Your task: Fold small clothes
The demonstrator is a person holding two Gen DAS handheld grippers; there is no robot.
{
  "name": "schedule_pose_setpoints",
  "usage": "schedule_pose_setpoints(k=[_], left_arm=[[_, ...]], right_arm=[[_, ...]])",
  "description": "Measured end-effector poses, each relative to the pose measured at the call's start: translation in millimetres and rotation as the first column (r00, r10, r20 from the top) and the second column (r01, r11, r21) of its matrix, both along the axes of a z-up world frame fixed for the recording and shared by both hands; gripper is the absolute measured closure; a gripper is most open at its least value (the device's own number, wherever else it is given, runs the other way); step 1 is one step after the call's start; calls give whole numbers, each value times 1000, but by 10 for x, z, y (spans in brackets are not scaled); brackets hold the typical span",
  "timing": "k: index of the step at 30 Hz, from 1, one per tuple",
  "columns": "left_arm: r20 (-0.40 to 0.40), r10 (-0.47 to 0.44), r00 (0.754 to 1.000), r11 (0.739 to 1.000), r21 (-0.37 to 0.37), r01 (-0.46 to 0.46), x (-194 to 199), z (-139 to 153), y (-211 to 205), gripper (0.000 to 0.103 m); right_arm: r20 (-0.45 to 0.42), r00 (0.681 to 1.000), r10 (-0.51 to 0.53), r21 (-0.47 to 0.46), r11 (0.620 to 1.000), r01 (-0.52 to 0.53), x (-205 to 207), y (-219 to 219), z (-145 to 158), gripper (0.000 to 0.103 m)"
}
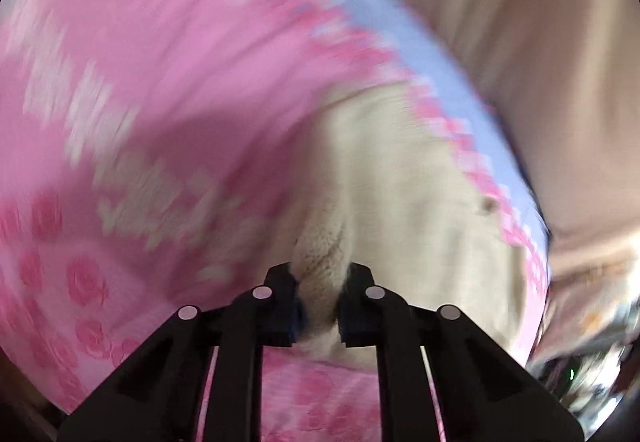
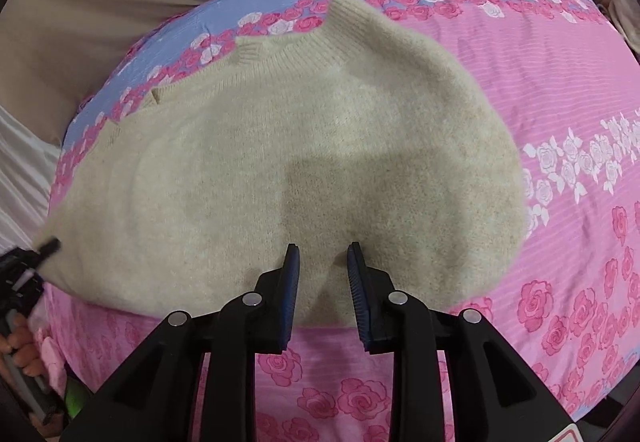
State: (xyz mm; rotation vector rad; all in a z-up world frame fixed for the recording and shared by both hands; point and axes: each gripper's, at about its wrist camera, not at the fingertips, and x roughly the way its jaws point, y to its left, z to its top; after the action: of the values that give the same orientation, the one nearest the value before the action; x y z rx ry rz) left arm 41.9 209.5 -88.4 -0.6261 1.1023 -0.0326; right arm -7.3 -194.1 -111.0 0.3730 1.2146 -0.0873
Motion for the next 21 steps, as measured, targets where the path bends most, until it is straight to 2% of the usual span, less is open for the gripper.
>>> schedule_pose_setpoints(k=[3,6,10,12,15,16,17,18,20,21], left_arm=[[118,-115,986,993,-12,118,88,490,-365,92],[227,-251,941,967,11,255,174,961,-885,92],[324,-435,840,897,69,438,213,1371,-1742,92],[343,-534,773,838,94,537,170,1453,-2209,92],[319,-675,665,729,146,669,48,1375,-2931,92],[303,-704,642,701,156,696,0,1297,-3103,92],[280,-732,621,674,165,720,-23,1196,-3270,92],[227,-769,598,636,172,752,-45,997,-3518,91],[139,-810,570,586,183,789,-62,652,-3826,86],[92,-819,567,573,200,795,-77,468,-3955,86]], right_arm=[[7,1000,-13,11,1000,13,-16,-97,48,77],[28,999,-38,29,999,38,-71,-219,123,77],[62,996,-71,35,997,69,-217,-407,237,77],[73,993,-94,35,995,92,-318,-537,275,77],[84,987,-136,43,990,132,-448,-732,304,77],[86,983,-163,47,986,159,-528,-834,313,77],[85,980,-181,53,983,177,-589,-912,310,77],[83,976,-203,56,978,199,-663,-1005,302,77],[73,968,-239,56,970,235,-779,-1166,269,77],[68,965,-253,57,967,249,-825,-1223,250,77]])
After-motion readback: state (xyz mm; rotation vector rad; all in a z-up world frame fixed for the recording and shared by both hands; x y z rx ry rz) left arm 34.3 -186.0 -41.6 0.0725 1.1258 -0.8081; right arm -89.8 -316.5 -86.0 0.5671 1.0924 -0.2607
